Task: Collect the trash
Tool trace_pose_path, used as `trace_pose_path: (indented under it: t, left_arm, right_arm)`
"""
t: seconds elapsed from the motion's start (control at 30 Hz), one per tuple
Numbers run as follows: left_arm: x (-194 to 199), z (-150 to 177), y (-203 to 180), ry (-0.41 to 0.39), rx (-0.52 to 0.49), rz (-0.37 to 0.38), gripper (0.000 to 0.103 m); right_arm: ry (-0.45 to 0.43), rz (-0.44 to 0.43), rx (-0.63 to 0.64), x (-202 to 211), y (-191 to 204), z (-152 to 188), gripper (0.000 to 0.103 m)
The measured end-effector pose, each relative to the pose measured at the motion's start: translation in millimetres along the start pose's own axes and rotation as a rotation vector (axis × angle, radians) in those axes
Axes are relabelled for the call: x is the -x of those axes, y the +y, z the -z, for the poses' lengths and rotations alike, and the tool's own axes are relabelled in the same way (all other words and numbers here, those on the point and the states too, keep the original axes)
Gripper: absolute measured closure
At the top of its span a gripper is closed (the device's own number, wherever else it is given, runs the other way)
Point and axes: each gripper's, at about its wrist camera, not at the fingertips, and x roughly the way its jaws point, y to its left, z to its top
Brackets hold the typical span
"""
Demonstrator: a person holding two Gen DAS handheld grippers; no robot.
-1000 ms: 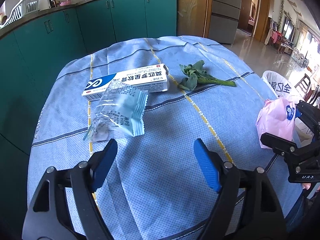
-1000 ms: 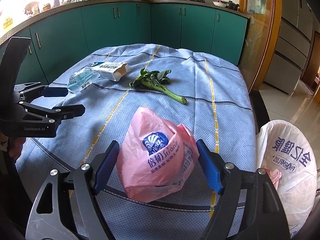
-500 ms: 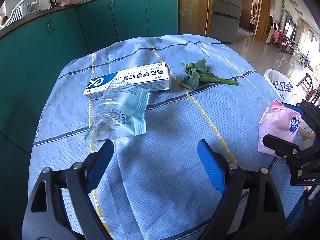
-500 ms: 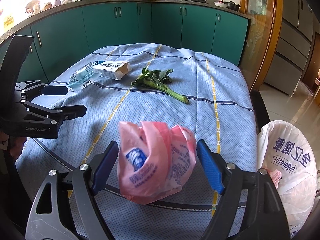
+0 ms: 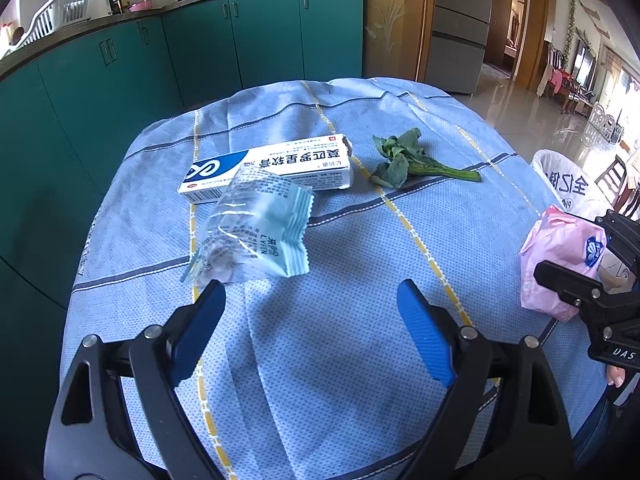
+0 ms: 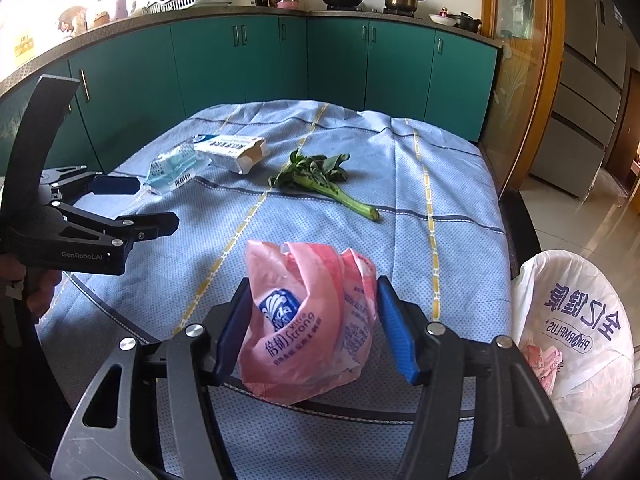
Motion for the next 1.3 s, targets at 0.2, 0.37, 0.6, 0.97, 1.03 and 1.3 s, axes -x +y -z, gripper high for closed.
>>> trace_pose_path:
  t: [0.2, 0.37, 0.6, 0.97, 1.03, 1.3]
  left_arm:
    - [0.7, -1.2, 1.4, -0.006, 0.005, -0.003, 0.014]
    - [1.3, -1.3, 2.3, -0.006, 0.004, 0.000, 0.013]
    - [0.1, 0.1, 5.0, 0.002, 0.010, 0.030, 0.007]
    - [-16.3, -15.1, 31.0, -0.025, 0.171, 0.038, 0.006]
    - [-21.6, -23.6, 40.7, -0.041, 0.205, 0.035, 0.006]
    - [-49.6, -30.9, 58.1, -0.024, 0.289, 0.056, 0.010]
  right_arm:
    - [0.013, 0.009, -0.020, -2.4, -3.1, 0.7, 0.042]
    - [0.010, 0.015, -0.028, -2.0, -4.8, 0.1, 0.042]
    - [0.020, 0.025, -0.047, -3.9, -9.5, 0.9, 0.042]
    - [0.027, 0.027, -0.068, -6.0, -15.9, 2.1, 0.042]
    - [0.028, 0.027, -0.069, -6.7, -15.7, 2.1, 0.042]
    - [0.028, 0.025, -0.069, -5.9, -16.4, 2.3, 0.042]
